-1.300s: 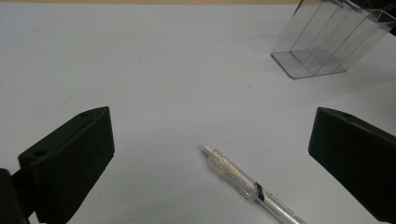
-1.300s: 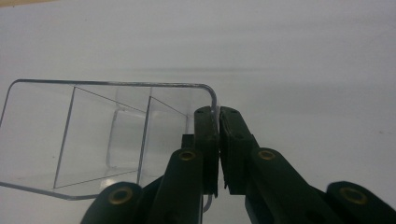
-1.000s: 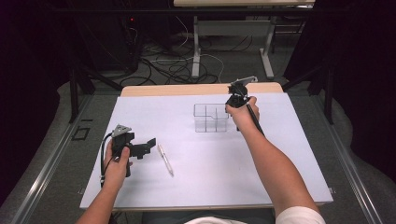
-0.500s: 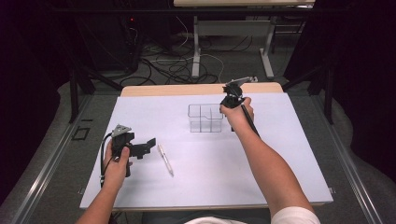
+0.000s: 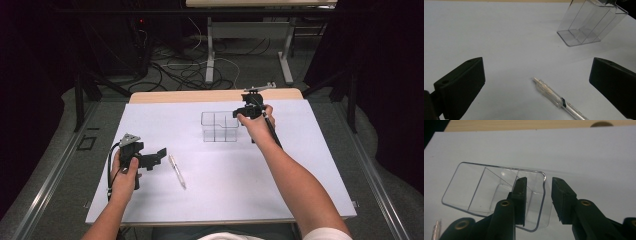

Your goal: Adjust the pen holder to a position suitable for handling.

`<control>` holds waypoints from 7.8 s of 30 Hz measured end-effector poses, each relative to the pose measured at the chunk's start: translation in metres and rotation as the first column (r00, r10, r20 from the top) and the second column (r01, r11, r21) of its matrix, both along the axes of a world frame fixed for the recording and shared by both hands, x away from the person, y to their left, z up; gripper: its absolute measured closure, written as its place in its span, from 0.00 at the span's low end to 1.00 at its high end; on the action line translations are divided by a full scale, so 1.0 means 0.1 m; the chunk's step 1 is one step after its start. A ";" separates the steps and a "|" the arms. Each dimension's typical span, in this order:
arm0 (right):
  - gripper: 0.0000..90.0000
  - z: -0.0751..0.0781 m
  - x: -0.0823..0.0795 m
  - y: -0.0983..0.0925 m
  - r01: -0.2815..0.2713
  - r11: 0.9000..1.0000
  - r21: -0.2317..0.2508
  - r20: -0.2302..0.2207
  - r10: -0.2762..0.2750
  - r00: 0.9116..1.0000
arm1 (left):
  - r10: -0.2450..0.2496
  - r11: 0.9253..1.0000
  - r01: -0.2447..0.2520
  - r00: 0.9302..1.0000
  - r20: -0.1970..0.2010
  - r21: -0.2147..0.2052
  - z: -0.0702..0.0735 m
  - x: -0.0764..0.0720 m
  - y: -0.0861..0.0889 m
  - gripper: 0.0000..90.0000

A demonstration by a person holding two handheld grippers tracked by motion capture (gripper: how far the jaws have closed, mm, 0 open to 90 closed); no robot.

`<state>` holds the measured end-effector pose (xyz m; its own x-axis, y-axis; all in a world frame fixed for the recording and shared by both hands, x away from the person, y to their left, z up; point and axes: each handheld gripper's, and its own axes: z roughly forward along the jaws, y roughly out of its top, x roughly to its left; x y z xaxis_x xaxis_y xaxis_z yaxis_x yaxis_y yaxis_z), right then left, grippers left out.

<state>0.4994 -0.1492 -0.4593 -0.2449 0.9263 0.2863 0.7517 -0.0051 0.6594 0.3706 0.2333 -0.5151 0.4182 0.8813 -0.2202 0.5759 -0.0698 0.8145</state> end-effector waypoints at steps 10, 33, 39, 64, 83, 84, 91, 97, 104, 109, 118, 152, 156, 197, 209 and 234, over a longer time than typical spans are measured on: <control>0.58 0.07 -0.29 -0.10 -0.097 0.995 0.023 0.189 0.091 0.978 | 0.005 1.000 -0.005 1.000 -0.002 0.002 0.00 0.00 0.00 0.00; 0.25 -0.06 -0.94 -0.35 -0.182 0.983 0.021 0.339 0.164 0.926 | 0.027 1.000 -0.027 1.000 -0.002 -0.014 -0.01 0.00 0.00 0.00; 0.25 -0.17 -1.02 -0.30 -0.170 0.985 -0.007 0.331 0.163 0.930 | 0.027 1.000 -0.027 1.000 -0.006 -0.014 -0.02 0.01 0.00 0.00; 0.34 -0.60 -1.30 0.31 -0.320 0.940 -0.115 0.295 0.340 0.893 | 0.027 1.000 -0.027 1.000 -0.002 -0.010 0.00 0.00 0.02 0.00; 0.38 -0.77 -1.36 0.65 -0.418 0.894 -0.158 0.234 0.445 0.864 | 0.029 1.000 -0.029 1.000 0.004 -0.011 0.00 0.00 0.01 0.00; 0.38 -0.78 -1.38 0.68 -0.428 0.888 -0.165 0.221 0.457 0.862 | 0.029 1.000 -0.028 1.000 0.004 -0.010 0.00 0.00 0.01 0.00; 0.39 -0.87 -1.47 0.95 -0.492 0.852 -0.179 0.222 0.522 0.824 | 0.023 1.000 -0.023 1.000 -0.004 -0.008 0.00 0.00 0.02 0.00; 0.40 -0.93 -1.50 1.18 -0.526 0.833 -0.172 0.217 0.553 0.804 | 0.021 1.000 -0.021 1.000 -0.004 -0.009 0.00 0.01 0.01 0.00; 0.50 -0.96 -1.57 1.43 -0.542 0.826 -0.152 0.236 0.563 0.792 | 0.020 1.000 -0.020 1.000 -0.007 -0.009 0.00 0.01 0.02 0.00; 0.65 -0.90 -1.59 1.55 -0.550 0.827 -0.117 0.205 0.562 0.802 | 0.021 1.000 -0.021 1.000 -0.006 -0.011 0.00 0.01 0.02 0.00; 0.77 -0.72 -1.46 1.66 -0.524 0.851 -0.013 0.054 0.524 0.850 | 0.031 0.999 -0.031 1.000 0.003 -0.020 0.00 0.01 0.04 0.00; 0.82 -0.69 -1.16 1.83 -0.447 0.894 -0.003 -0.285 0.428 0.858 | 0.027 1.000 -0.027 1.000 0.001 -0.012 0.00 0.02 0.04 0.00; 0.82 -0.74 -1.14 1.84 -0.433 0.901 0.014 -0.268 0.420 0.867 | 0.024 1.000 -0.024 1.000 0.002 -0.012 0.00 0.02 0.04 0.00; 0.88 -0.82 -1.11 1.81 -0.411 0.910 0.056 -0.310 0.407 0.859 | 0.026 1.000 -0.026 1.000 0.008 -0.007 0.00 0.01 0.04 0.00; 0.89 -0.64 -1.12 1.59 -0.504 0.863 -0.011 -0.187 0.494 0.849 | 0.044 0.999 -0.044 0.999 0.004 -0.012 0.03 0.00 0.10 0.00; 0.89 -0.22 -1.20 0.69 -0.563 0.820 -0.102 -0.080 0.557 0.827 | -0.185 0.971 0.166 0.977 0.106 0.171 0.10 -0.09 -0.28 0.00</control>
<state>0.3797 -0.0804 -0.4814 -0.7212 0.6603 0.2095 0.6302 0.4998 0.5942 0.3615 0.2051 -0.5050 0.5841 0.8114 -0.0208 0.4417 -0.2963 0.8468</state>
